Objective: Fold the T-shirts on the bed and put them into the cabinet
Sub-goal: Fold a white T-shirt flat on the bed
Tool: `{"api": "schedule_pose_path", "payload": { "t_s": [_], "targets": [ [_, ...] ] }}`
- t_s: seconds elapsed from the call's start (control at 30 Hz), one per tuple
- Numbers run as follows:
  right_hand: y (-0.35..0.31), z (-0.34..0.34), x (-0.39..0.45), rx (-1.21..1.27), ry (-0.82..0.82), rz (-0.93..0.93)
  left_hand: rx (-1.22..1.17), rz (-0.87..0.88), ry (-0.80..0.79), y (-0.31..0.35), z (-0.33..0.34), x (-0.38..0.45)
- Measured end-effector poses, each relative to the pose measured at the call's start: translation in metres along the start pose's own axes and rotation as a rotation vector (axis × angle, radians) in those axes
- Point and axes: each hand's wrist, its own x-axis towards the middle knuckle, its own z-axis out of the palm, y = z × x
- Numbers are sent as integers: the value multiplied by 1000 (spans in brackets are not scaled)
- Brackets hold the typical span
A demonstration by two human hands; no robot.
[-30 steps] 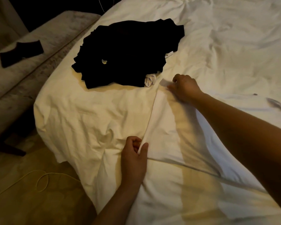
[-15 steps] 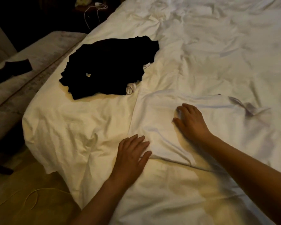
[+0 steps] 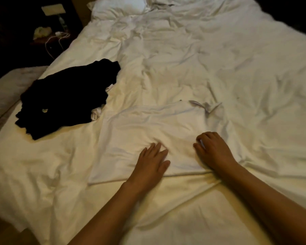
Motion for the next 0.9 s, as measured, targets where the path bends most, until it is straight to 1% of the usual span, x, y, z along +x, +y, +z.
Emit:
{"api": "schedule_pose_path", "payload": {
  "t_s": [0.2,0.3,0.37,0.43,0.53,0.63,0.73,0.9],
  "targets": [
    [35,-20,-30,-8,194,43,-63,31,22,41,15,53],
    [46,-27,-44,43,280,154,-84,38,33,60,20,85],
    [50,-27,-52,136,270,299,-86,41,37,72,22,106],
    [55,-27,-55,248,210,428,-121,29,38,87,24,128],
    [61,-31,-54,403,156,547,-179,-20,8,105,27,163],
    [65,-35,-54,453,130,579,-156,-24,-23,121,26,195],
    [65,-37,-55,493,123,575,-160,26,-20,134,21,215],
    [68,-42,-57,671,192,627,-174,43,-1,141,17,249]
  ]
}}
